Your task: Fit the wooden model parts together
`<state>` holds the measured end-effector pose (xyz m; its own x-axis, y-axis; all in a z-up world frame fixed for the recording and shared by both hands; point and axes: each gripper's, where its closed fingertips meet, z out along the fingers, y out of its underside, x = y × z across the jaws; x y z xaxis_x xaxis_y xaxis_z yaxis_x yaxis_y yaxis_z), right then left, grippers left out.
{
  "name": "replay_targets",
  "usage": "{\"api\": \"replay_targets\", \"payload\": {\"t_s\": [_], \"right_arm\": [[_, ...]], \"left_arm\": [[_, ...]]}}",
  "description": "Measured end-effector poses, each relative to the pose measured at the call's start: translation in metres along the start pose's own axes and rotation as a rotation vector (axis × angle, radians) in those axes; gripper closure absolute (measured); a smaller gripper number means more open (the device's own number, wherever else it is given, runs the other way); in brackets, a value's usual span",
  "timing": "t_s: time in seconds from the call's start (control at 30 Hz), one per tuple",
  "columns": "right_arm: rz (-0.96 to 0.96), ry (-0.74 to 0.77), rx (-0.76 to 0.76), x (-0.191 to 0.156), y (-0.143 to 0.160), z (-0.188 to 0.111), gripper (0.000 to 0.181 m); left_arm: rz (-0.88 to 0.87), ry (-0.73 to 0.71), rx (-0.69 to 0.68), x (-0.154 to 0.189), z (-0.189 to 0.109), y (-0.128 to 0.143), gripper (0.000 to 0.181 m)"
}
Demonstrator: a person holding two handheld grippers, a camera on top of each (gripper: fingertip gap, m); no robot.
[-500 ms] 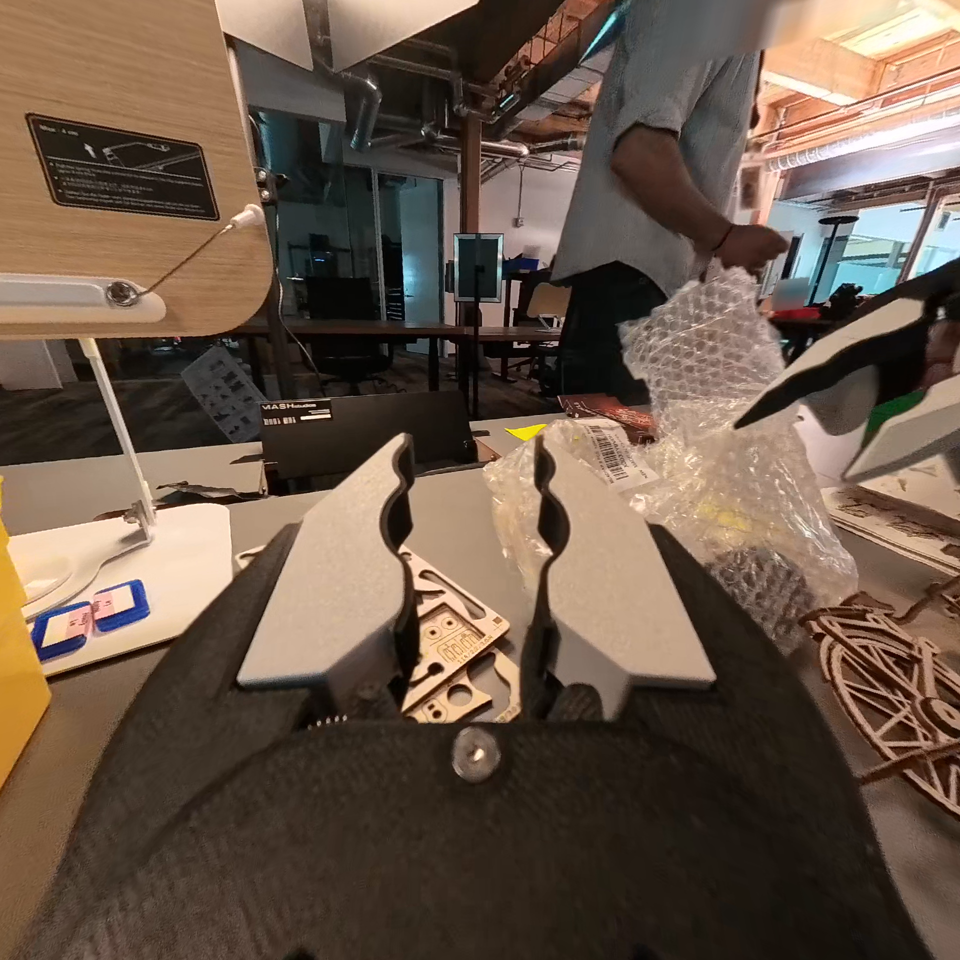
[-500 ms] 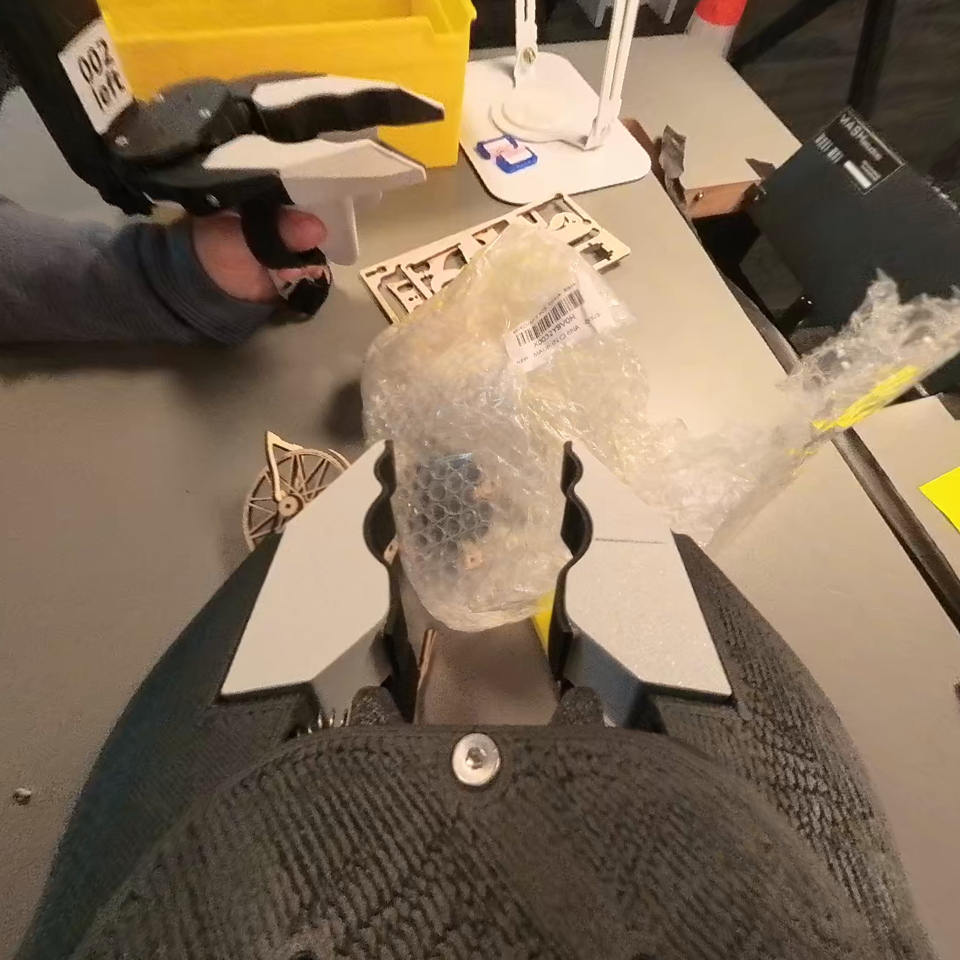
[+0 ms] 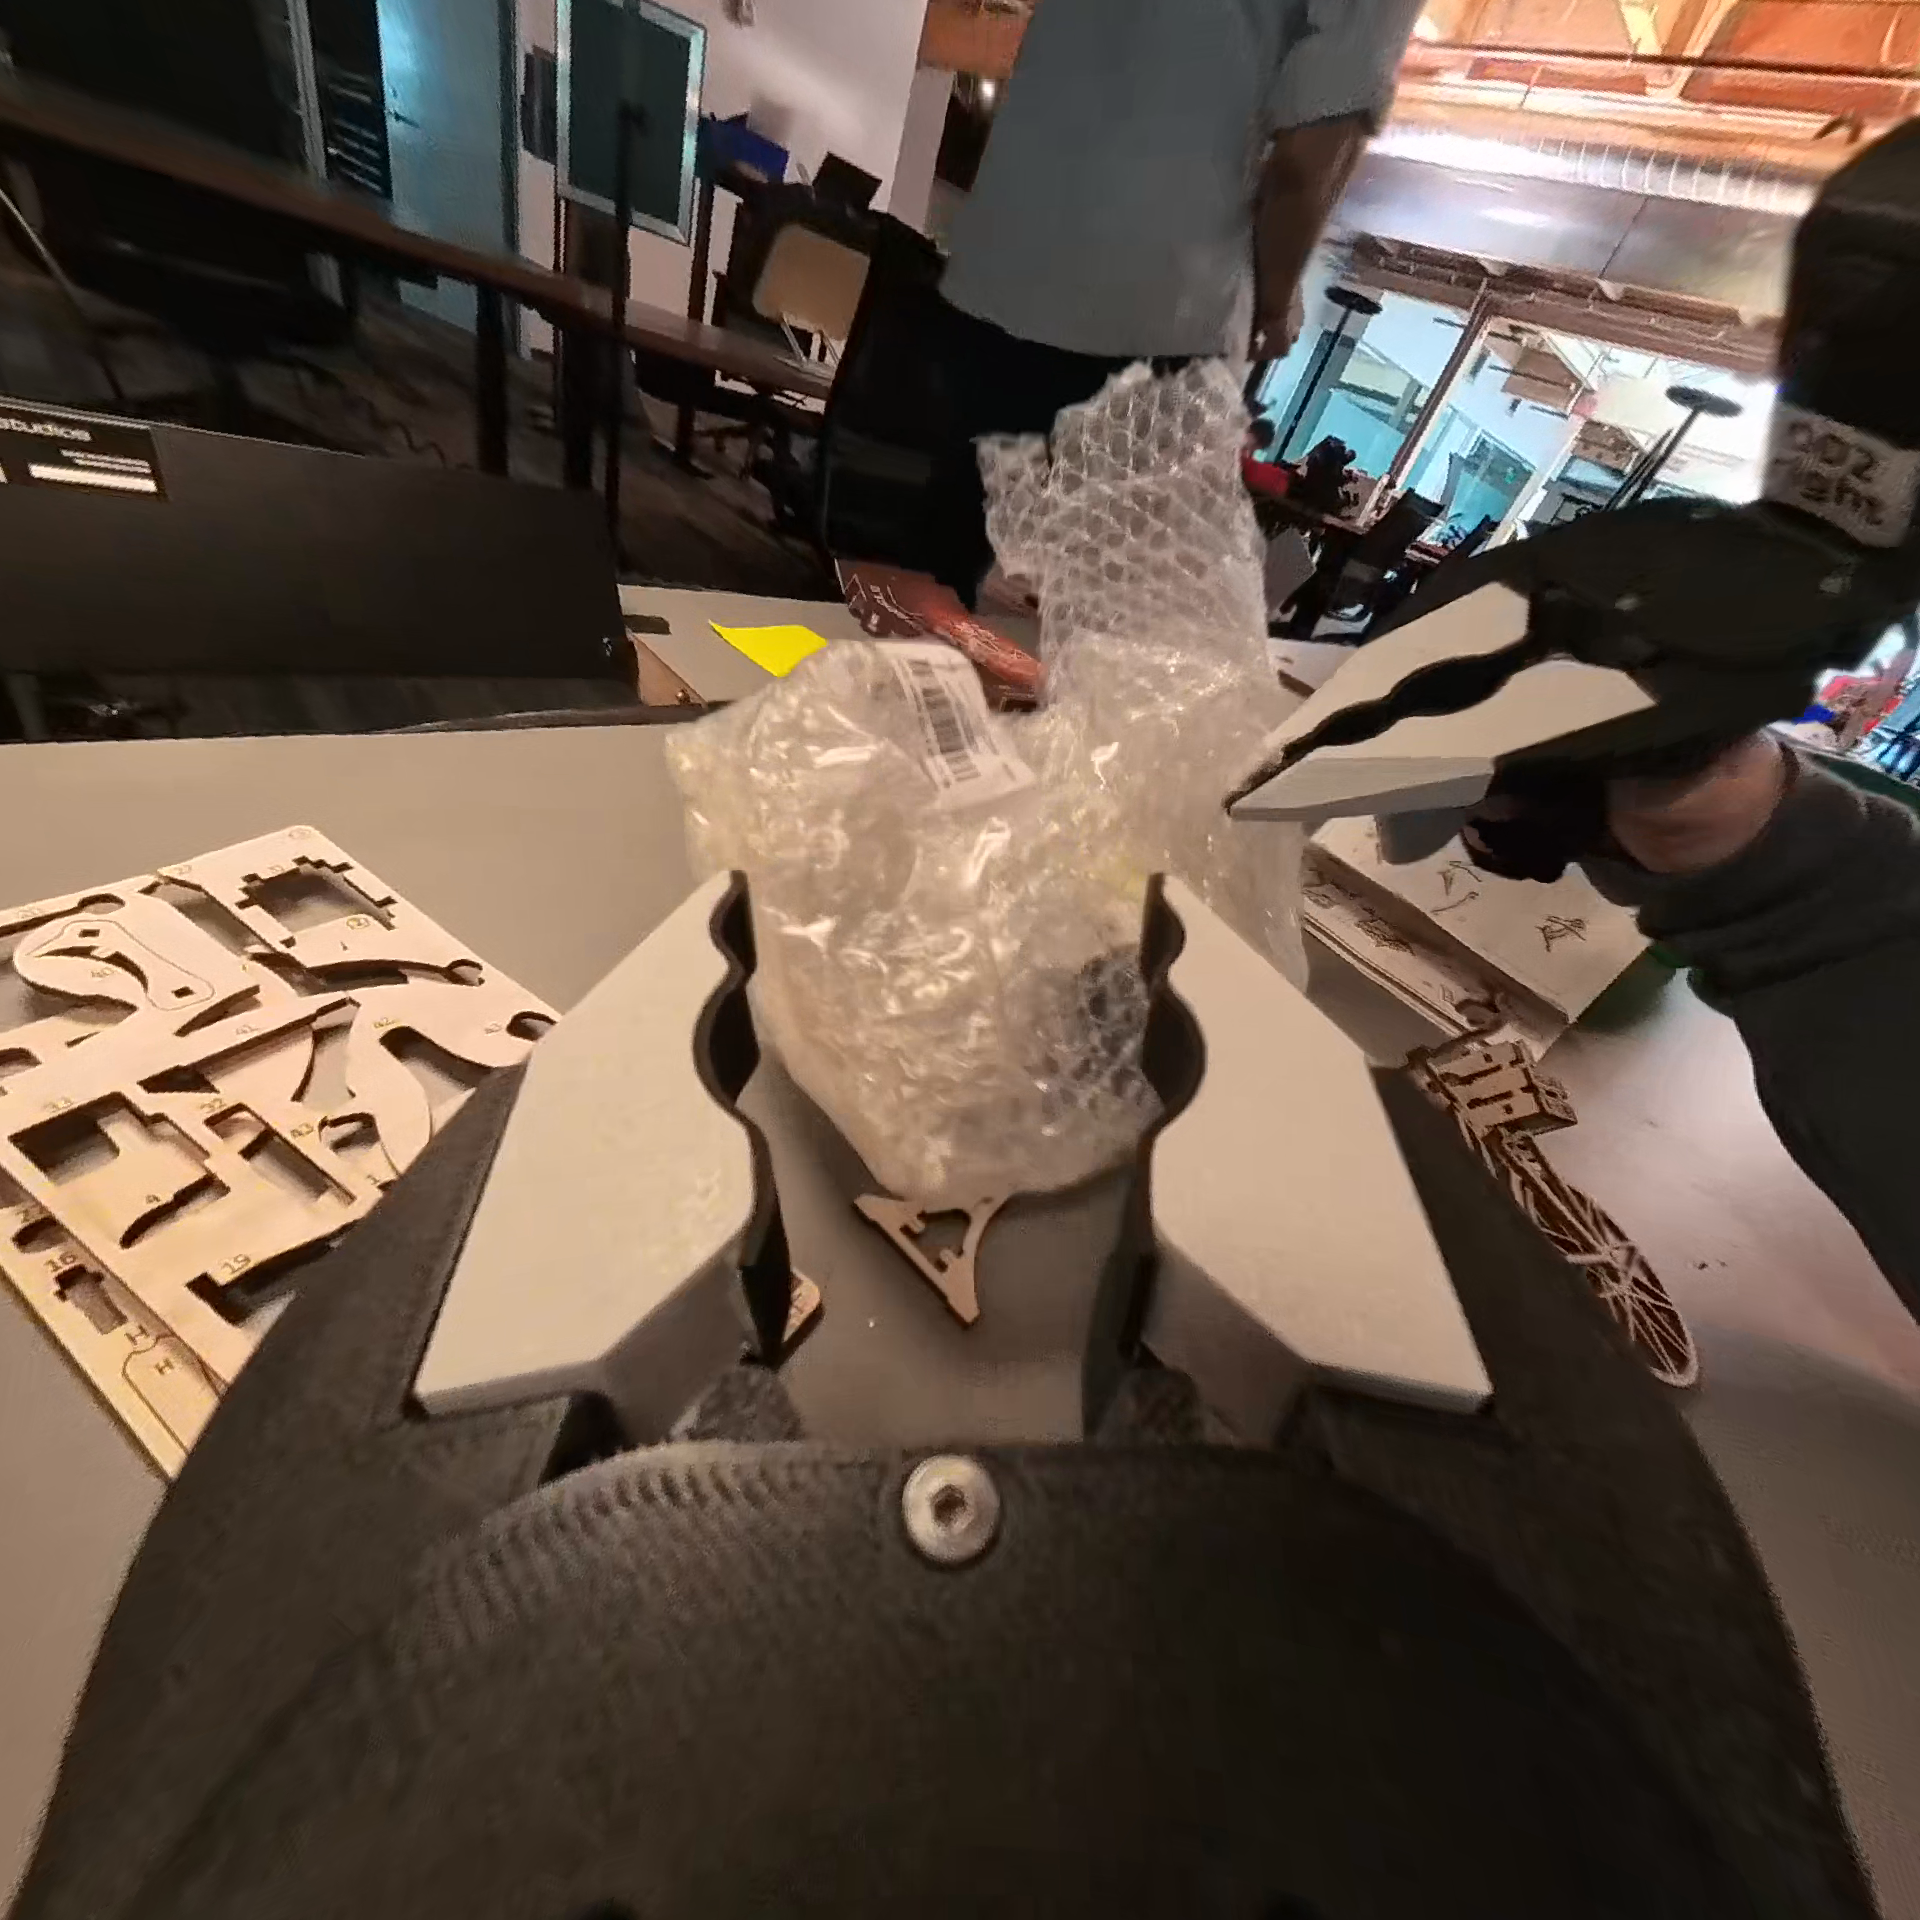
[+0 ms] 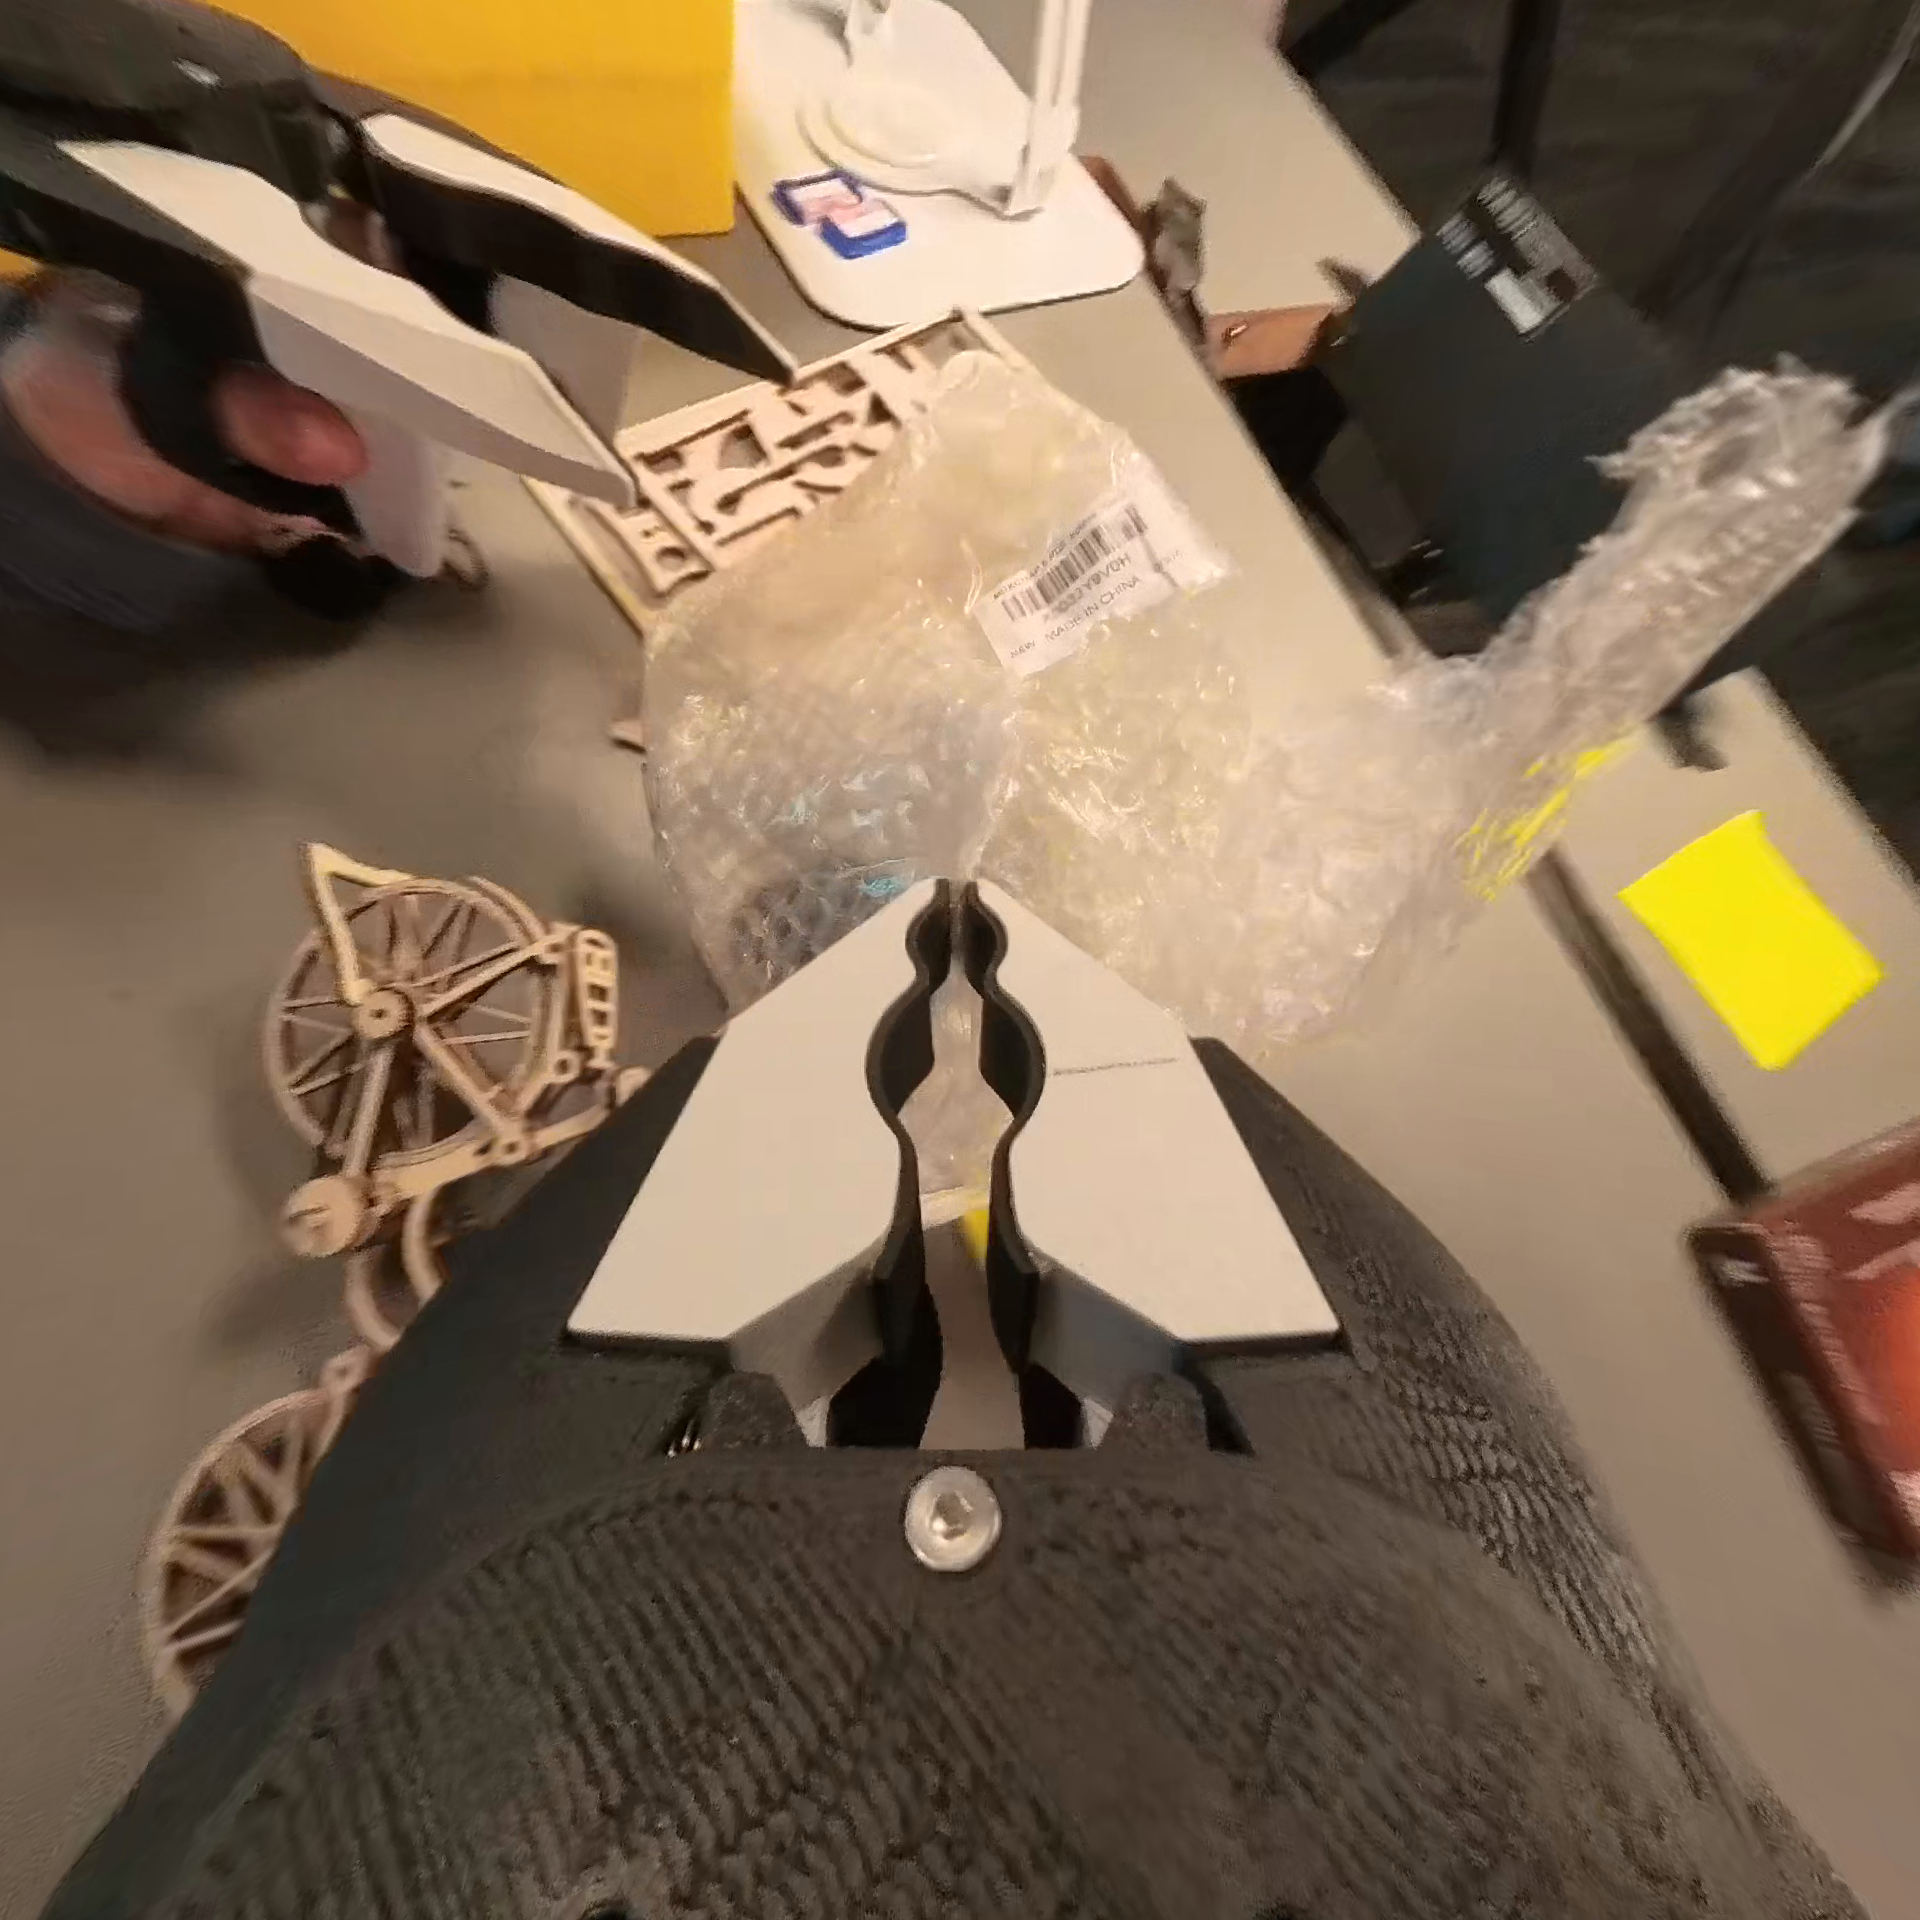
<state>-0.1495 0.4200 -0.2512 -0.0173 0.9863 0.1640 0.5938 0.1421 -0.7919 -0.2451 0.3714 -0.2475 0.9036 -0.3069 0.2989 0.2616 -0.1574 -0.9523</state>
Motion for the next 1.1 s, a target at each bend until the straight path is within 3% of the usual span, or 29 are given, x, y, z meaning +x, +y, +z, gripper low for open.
{"api": "replay_targets", "payload": {"t_s": [0.27,0.4,0.53,0.63,0.8,0.9,1.0,1.1], "right_arm": [[-0.456,0.391,0.107,0.026,-0.025,-0.008,0.181],[-0.615,0.47,0.132,0.025,-0.028,-0.013,0.181],[-0.647,0.505,0.063,0.029,-0.019,-0.008,0.181],[-0.526,0.609,0.075,0.047,-0.025,-0.015,0.181],[-0.221,0.653,0.317,0.061,-0.053,-0.052,0.181],[-0.187,0.606,0.47,0.052,-0.074,-0.072,0.181],[-0.208,0.596,0.564,0.04,-0.094,-0.09,0.181],[-0.274,0.598,0.617,0.025,-0.109,-0.105,0.181]], "left_arm": [[0.075,-0.062,0.063,-0.012,0.017,-0.046,0.115],[0.123,-0.074,0.068,-0.012,0.039,-0.07,0.114],[0.113,-0.113,-0.136,-0.014,0.072,-0.054,0.111],[-0.08,-0.115,-0.298,-0.015,0.086,-0.027,0.104],[-0.489,0.143,-0.175,0.016,0.093,-0.029,0.101],[-0.727,0.391,-0.127,0.044,0.097,-0.035,0.106],[-0.804,0.609,-0.162,0.076,0.095,-0.035,0.116],[-0.835,0.815,-0.105,0.099,0.082,-0.053,0.133]]}}
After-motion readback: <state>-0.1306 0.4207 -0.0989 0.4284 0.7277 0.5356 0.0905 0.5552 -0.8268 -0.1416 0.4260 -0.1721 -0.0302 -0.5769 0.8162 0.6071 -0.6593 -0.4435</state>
